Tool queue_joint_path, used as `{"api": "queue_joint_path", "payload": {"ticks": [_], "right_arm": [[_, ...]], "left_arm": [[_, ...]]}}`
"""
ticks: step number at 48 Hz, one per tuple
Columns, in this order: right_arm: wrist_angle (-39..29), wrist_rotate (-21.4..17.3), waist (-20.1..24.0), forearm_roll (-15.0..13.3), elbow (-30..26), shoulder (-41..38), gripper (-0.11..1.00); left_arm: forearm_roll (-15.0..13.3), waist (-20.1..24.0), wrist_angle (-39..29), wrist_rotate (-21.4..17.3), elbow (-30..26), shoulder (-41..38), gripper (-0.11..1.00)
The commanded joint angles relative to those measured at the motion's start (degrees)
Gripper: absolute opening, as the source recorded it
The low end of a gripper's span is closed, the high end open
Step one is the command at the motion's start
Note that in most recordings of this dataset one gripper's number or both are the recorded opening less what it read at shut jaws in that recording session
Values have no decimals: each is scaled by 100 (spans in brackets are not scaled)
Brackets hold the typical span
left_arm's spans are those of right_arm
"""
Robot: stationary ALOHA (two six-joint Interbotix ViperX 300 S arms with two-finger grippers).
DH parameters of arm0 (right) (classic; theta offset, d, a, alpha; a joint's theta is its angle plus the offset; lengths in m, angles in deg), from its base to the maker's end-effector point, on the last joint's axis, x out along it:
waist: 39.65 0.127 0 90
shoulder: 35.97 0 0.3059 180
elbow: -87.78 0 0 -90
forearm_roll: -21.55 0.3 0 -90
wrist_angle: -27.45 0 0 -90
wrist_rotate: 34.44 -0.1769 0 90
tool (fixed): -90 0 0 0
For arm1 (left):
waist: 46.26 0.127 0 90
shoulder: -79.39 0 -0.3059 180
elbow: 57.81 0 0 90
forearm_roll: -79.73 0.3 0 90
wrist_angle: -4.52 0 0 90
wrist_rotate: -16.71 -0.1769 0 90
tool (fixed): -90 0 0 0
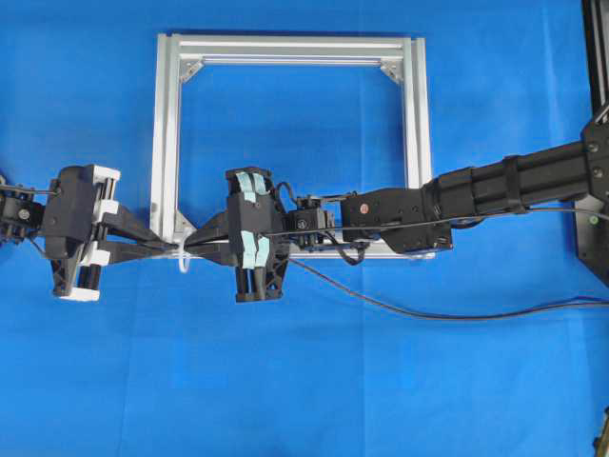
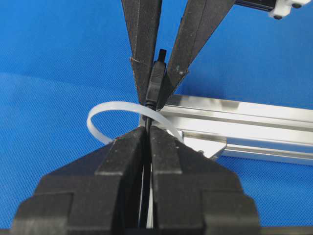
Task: Insert the wire through the string loop located on the left side.
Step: 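Open the left gripper and close it on the plug past the loop, then open the right gripper and pull the cable leftward with the left gripper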
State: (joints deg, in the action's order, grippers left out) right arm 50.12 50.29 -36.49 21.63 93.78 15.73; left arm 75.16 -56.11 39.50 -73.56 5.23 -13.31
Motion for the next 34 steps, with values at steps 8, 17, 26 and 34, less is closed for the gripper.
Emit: {"api": "queue_joint_path", "payload": {"ticks": [8, 17, 26, 34], "right_arm": [[0, -9, -9, 18, -62, 132, -10], [0, -9, -9, 18, -53, 132, -10], [-26, -9, -9, 18, -62, 132, -8], [-26, -18, 0, 18, -70, 141, 7]], "left_arm": [[9, -18, -79, 18, -26, 141, 6], [0, -18, -79, 18, -18, 176, 6], [0, -18, -79, 18, 0, 202, 6], [9, -18, -79, 18, 26, 246, 6]]}}
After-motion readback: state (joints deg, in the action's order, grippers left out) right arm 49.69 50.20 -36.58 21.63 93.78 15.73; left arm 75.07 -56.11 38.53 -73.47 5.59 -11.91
